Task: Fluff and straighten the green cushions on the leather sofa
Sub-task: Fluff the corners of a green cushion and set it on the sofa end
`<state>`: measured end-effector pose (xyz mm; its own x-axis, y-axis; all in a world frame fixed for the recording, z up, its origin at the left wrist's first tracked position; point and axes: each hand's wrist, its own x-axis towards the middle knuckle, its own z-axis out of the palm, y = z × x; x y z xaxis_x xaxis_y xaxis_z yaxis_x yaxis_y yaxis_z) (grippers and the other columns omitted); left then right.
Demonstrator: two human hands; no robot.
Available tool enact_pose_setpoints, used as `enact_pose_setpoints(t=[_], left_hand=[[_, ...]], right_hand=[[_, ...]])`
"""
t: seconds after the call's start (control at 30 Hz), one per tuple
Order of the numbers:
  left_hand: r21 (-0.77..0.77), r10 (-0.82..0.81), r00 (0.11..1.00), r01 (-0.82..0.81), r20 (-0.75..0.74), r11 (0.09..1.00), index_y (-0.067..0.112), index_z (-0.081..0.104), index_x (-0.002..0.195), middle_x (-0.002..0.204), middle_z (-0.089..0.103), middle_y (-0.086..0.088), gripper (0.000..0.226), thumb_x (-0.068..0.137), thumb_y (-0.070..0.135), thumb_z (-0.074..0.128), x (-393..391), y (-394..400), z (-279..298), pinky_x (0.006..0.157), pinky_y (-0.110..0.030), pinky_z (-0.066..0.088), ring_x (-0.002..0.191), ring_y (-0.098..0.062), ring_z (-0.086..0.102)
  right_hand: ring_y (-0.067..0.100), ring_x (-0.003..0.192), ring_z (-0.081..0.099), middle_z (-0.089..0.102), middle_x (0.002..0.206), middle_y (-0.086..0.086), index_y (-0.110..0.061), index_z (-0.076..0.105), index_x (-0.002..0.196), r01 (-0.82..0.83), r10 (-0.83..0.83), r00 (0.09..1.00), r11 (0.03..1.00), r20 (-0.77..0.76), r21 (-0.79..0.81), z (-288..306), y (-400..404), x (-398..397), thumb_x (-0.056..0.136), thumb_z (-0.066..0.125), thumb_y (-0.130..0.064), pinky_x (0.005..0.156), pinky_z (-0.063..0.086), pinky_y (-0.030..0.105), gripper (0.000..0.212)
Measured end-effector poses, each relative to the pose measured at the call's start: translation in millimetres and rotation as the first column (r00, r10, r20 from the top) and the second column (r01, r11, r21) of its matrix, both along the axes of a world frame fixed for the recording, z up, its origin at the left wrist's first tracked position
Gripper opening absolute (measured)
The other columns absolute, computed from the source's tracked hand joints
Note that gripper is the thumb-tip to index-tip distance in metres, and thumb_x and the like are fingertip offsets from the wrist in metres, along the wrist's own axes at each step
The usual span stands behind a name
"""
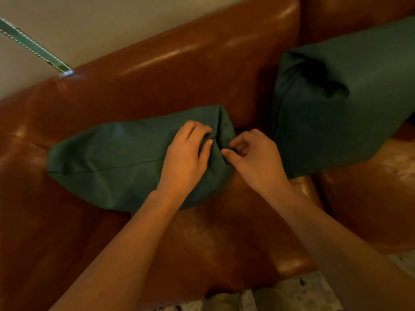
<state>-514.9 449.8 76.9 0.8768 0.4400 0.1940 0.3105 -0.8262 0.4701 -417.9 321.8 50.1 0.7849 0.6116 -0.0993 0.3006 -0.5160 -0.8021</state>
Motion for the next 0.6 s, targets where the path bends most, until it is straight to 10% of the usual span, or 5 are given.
enact_pose_setpoints(t=[0.3, 0.6], left_hand=[[-0.118, 0.165, 0.98, -0.152, 0.11, 0.981, 0.008, 0.065, 0.089, 0.09, 0.064, -0.003, 0.003, 0.09, 0.01, 0.063, -0.5, 10.9, 3.4, 0.083, -0.009, 0.039, 0.089, -0.008, 0.059], [-0.269, 0.333, 0.938, -0.298, 0.094, 0.916, 0.012, 0.062, 0.078, 0.079, 0.063, 0.003, 0.009, 0.085, 0.018, 0.064, 6.4, 10.4, 14.8, 0.073, -0.02, 0.044, 0.077, -0.005, 0.057]], right_hand=[[0.012, 0.077, 0.053, 0.049, 0.076, -0.013, -0.028, 0.06, 0.073, 0.032, -0.034, 0.999, 0.994, 0.018, 0.108, -3.3, -0.7, 3.3, 0.082, 0.068, -0.042, 0.073, 0.05, 0.04, 0.018], [0.008, 0.079, 0.046, 0.046, 0.078, -0.011, -0.018, 0.066, 0.08, -0.068, 0.058, 0.997, 0.967, 0.047, 0.245, 20.7, 19.0, -12.1, 0.085, 0.069, -0.022, 0.076, 0.045, 0.036, 0.007]])
